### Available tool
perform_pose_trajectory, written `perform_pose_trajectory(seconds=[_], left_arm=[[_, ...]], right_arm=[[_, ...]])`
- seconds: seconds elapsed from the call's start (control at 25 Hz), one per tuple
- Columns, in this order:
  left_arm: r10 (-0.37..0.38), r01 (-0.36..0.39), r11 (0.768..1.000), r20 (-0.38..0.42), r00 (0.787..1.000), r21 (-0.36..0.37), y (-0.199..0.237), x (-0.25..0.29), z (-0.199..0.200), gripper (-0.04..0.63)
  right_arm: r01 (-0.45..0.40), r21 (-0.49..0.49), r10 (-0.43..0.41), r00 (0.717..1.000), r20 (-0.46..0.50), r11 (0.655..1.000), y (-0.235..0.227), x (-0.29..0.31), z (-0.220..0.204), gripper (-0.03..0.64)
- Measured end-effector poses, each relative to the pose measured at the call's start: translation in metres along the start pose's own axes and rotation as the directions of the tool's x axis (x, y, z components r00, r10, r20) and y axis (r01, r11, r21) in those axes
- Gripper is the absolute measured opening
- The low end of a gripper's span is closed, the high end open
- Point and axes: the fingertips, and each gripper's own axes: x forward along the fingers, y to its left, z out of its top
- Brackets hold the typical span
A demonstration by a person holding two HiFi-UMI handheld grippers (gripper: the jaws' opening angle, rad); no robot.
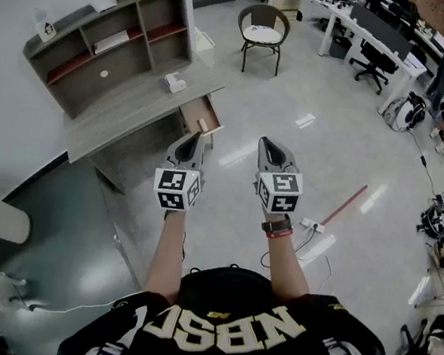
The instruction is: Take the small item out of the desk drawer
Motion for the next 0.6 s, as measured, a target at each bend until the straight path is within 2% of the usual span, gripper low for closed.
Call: perform_pose_trajectory(seconds=[0.44,0.6], left_arm=[[0.025,-0.025,1.0,0.011,1.0,0.007,-0.025,0.022,-0.007,0.006],[0.038,-0.037,0.999,-0.023,0.999,0.018,-0.038,0.018,-0.022,0.006]], right_arm=[[-0.015,0.018,0.015,1.0,0.007,1.0,-0.027,0.001,-0.008,0.009],[-0.028,0.072,0.028,1.0,0.003,0.997,-0.034,0.002,-0.021,0.009]])
